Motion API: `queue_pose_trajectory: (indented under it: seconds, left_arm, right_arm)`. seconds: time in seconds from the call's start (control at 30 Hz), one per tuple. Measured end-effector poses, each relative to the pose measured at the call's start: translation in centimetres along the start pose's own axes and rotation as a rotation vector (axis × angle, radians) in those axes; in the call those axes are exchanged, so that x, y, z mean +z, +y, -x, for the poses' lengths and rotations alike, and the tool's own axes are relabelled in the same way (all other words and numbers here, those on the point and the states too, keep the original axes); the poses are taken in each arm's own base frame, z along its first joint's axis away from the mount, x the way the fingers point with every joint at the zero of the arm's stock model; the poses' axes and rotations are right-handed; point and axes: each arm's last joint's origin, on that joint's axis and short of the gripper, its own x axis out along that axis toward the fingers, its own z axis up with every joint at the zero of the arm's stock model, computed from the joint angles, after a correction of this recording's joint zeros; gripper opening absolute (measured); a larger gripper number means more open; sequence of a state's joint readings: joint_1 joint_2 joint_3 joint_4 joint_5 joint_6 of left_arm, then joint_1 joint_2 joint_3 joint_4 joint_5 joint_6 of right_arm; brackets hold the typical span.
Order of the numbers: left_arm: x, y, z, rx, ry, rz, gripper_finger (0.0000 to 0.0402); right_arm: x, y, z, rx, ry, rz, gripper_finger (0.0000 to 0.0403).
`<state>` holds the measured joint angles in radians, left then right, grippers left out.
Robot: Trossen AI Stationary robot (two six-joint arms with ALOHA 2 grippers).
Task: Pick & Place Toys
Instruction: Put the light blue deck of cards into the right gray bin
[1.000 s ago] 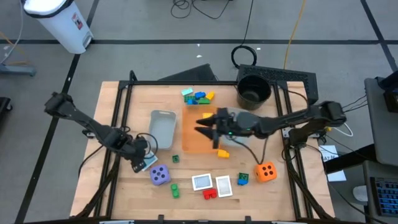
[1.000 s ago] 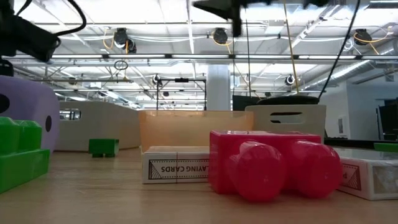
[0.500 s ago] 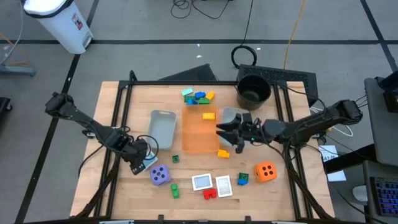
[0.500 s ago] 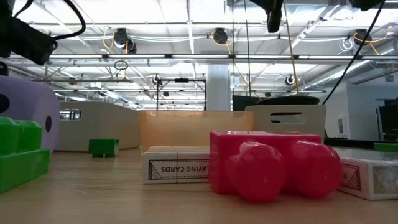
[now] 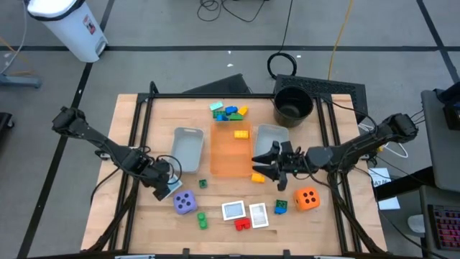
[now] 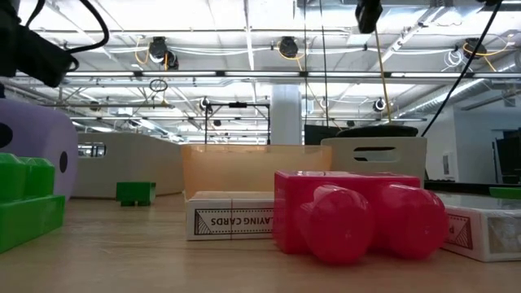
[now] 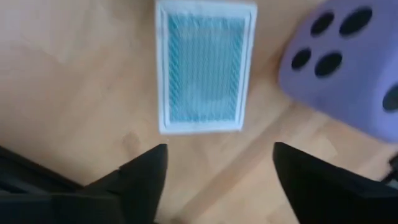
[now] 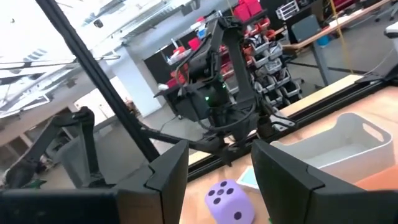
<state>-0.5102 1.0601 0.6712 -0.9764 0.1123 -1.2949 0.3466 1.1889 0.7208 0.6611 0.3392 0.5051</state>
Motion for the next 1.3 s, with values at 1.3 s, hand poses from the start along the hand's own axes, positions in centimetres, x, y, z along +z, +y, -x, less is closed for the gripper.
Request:
queue_pose_trajectory:
  seconds: [1.3]
  left_arm:
    - [1.5,-2.2,-5.6,0.218,-0.014,-0.129,0.0397]
  right_arm:
    - [0.0,-0.5,-0.1,-0.09,-0.025,0.055,0.0169]
